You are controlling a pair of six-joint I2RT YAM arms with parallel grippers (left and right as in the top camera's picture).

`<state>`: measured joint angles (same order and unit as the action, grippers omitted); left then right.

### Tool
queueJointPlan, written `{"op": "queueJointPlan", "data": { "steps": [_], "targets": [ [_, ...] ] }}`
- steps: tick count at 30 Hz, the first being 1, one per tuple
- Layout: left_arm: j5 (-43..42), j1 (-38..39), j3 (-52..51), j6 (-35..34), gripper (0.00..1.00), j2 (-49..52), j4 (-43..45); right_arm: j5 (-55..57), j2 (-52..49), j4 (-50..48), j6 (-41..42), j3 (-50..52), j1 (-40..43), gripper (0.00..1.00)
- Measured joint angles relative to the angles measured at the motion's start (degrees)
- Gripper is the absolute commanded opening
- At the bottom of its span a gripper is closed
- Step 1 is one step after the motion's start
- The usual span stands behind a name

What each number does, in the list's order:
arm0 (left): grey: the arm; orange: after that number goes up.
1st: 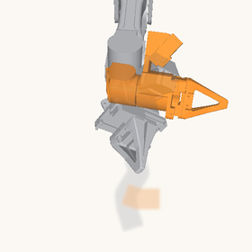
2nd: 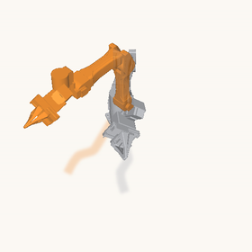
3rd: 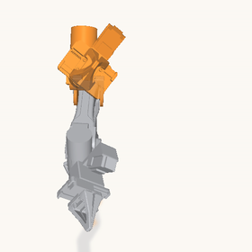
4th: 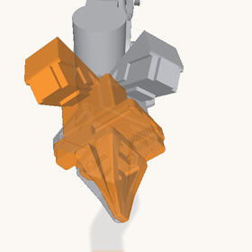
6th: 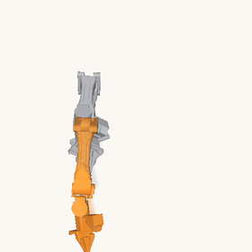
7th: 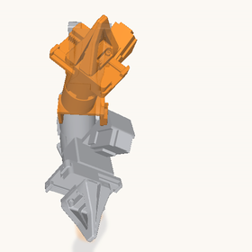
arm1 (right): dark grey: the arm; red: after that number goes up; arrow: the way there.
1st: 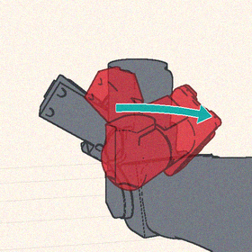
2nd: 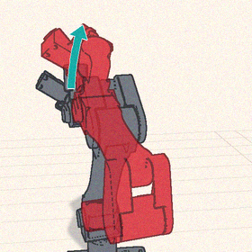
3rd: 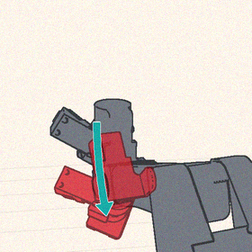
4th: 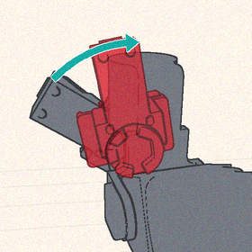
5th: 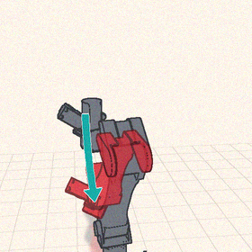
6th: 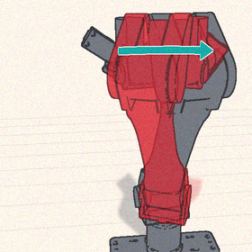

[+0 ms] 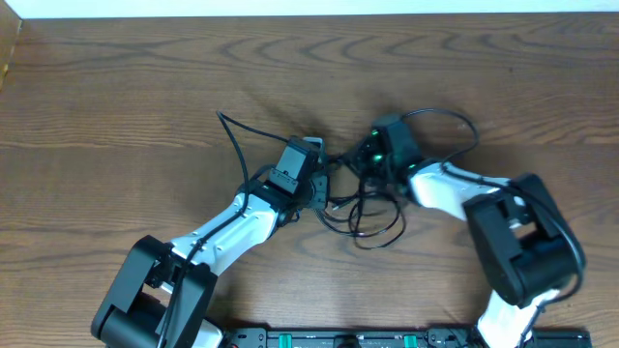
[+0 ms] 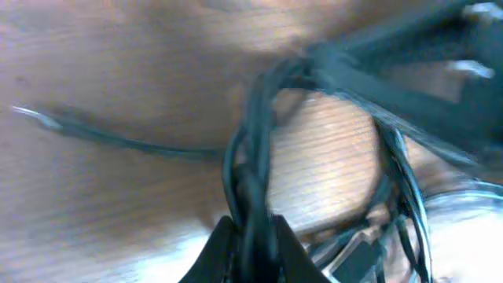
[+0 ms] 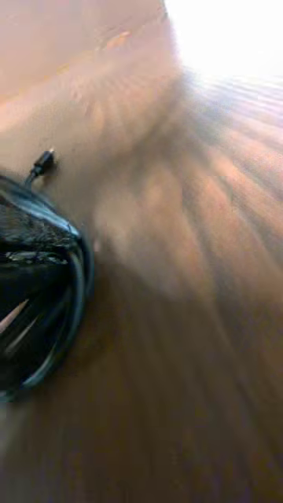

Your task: Untangle cables

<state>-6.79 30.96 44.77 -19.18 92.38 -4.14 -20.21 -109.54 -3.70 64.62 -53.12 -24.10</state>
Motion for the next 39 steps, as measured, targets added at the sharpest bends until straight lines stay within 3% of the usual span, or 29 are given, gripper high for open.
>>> {"op": "queueJointPlan", "data": {
  "steps": [7, 11, 13, 16, 18, 20, 26, 39],
  "targets": [
    [8.92, 0.2, 0.0, 1.03, 0.08, 0.0, 0.04, -16.06, 10.78, 17.46, -23.41, 1.99, 19.56, 0.01],
    [9.46, 0.22, 0.0, 1.2, 0.08, 0.0, 0.33, -19.34, 16.37, 21.9, -28.15, 1.97, 25.77, 0.01],
    [7.96, 0.17, 0.0, 1.22, 0.08, 0.0, 1.77, -19.32, 18.14, 24.26, -29.59, 1.99, 27.5, 0.18],
    [4.92, 0.17, 0.0, 1.22, 0.08, 0.0, 3.65, -19.23, 18.47, 26.14, -30.75, 2.01, 25.49, 0.23],
    [3.1, 0.17, 0.0, 1.22, 0.08, 0.0, 3.74, -19.32, 17.86, 23.71, -28.06, 2.08, 20.9, 0.3],
    [1.46, 0.17, 0.0, 1.22, 0.08, 0.0, 3.32, -18.03, 16.26, 19.61, -24.3, 2.08, 16.52, 0.3],
    [0.22, 0.17, 0.0, 1.2, 0.08, 0.0, 2.45, -13.68, 8.26, 6.51, -10.71, 2.21, 5.64, 0.11],
    [-0.44, 0.17, 0.0, 1.2, 0.08, 0.0, 0.76, -8.63, 0.63, -4.24, 6.82, 2.21, 3.34, 0.14]
  ]
}}
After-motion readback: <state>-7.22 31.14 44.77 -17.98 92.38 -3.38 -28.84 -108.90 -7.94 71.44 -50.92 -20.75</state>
